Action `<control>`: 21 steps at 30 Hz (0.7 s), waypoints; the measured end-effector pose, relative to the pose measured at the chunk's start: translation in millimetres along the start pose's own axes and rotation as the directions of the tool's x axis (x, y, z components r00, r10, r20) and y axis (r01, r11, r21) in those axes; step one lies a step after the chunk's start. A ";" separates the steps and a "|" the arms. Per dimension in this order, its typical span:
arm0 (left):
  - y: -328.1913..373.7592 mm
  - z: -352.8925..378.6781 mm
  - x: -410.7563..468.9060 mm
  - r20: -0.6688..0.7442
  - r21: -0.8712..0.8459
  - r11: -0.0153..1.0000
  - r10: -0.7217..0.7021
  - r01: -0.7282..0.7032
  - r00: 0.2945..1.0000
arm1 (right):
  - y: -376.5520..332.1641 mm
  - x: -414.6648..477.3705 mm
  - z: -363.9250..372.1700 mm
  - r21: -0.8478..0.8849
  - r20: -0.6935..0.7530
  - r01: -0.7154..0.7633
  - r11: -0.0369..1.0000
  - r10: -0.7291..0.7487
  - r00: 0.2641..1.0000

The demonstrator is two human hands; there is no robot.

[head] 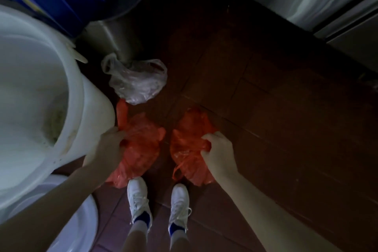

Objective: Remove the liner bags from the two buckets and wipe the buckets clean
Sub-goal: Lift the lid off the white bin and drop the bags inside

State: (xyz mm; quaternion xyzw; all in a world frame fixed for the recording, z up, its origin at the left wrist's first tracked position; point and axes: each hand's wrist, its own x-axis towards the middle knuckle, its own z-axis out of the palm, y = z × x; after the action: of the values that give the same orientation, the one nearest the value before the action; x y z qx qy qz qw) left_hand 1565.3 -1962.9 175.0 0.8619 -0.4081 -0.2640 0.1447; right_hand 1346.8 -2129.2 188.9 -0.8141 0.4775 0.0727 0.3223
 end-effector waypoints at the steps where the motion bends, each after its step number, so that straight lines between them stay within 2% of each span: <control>1: 8.6 -19.7 -11.9 -0.042 -0.005 0.999 0.032 -0.032 0.999 | -11.1 -7.7 -21.4 0.003 -0.015 0.031 1.000 -0.031 0.999; 3: 24.4 -63.3 -33.1 -0.146 0.030 0.994 0.108 -0.104 0.983 | -37.1 -23.3 -64.1 0.003 -0.057 0.102 0.995 -0.102 0.993; 6: 46.5 -132.5 -64.3 -0.260 0.068 0.995 0.094 -0.079 0.961 | -91.4 -45.6 -126.4 -0.005 -0.111 0.231 0.973 -0.230 0.967; 12: 60.6 -267.0 -107.5 -0.386 0.089 0.995 0.080 -0.049 0.919 | -230.8 -78.9 -222.4 -0.077 -0.150 0.459 0.885 -0.466 0.872; 17: 28.7 -350.9 -126.2 -0.522 0.082 0.996 0.010 0.039 0.853 | -336.7 -87.4 -242.3 0.002 -0.195 0.579 0.815 -0.567 0.800; 21: -29.8 -392.2 -130.7 -0.536 0.052 0.994 -0.055 0.098 0.843 | -404.6 -79.7 -223.0 -0.013 -0.206 0.610 0.792 -0.600 0.773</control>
State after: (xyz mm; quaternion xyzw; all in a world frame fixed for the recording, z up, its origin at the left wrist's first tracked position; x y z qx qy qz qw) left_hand 1739.8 -1829.0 526.3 0.9218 -0.3271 -0.0038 0.2081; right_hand 1595.6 -2067.5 581.4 -0.9183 0.2220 -0.1297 0.3010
